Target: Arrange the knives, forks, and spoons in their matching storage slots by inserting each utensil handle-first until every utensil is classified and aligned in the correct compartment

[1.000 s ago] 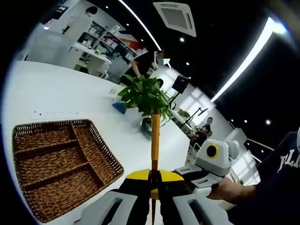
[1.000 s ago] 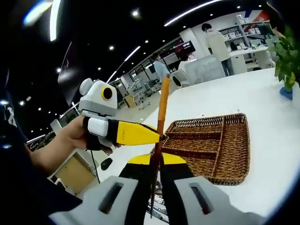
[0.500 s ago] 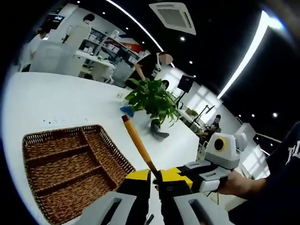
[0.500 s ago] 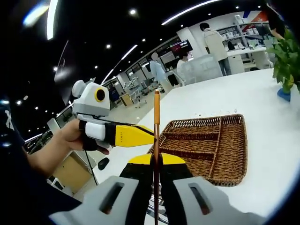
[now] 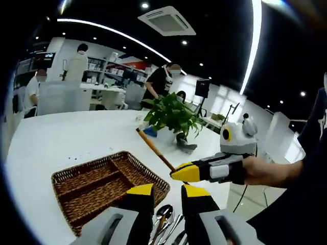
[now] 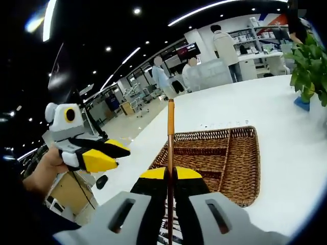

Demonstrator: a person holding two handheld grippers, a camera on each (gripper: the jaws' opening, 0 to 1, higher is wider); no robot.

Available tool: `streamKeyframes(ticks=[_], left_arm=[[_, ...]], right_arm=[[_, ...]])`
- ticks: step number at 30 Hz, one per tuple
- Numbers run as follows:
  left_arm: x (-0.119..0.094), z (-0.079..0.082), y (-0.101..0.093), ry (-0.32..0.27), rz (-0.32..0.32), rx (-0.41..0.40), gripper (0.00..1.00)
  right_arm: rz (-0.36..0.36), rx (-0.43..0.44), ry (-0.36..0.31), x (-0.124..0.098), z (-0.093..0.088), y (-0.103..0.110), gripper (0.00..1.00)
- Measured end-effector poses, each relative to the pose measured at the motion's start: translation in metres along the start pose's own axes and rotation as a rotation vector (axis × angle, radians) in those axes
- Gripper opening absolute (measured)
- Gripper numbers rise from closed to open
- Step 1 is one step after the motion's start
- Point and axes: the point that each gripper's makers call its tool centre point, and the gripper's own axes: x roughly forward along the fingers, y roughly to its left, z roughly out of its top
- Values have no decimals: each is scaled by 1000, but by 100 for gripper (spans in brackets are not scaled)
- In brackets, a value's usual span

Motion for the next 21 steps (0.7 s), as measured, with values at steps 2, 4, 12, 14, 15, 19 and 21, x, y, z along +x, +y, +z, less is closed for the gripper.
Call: streamKeyframes(ticks=[2, 4, 12, 14, 15, 19, 21], left_arm=[[-8, -7, 7, 16, 43, 22, 31], [-15, -12, 14, 3, 79, 48, 40], [-35, -53, 40, 68, 169, -9, 62], [-38, -61, 44, 93, 184, -6, 67], [-39, -66, 45, 106, 188, -5, 68], [-42, -76, 47, 124, 194, -26, 73], [-43, -84, 49, 140, 199, -44, 75]], right_arm=[[-38, 16, 14, 3, 0, -13, 3], [-69, 16, 17, 6, 2, -23, 3], [-145, 5, 18, 25, 9, -54, 3], [-163, -17, 22, 31, 11, -59, 3], [-174, -27, 29, 36, 12, -64, 3], [-196, -29, 42, 49, 16, -78, 3], [-212, -20, 43, 56, 20, -86, 3]])
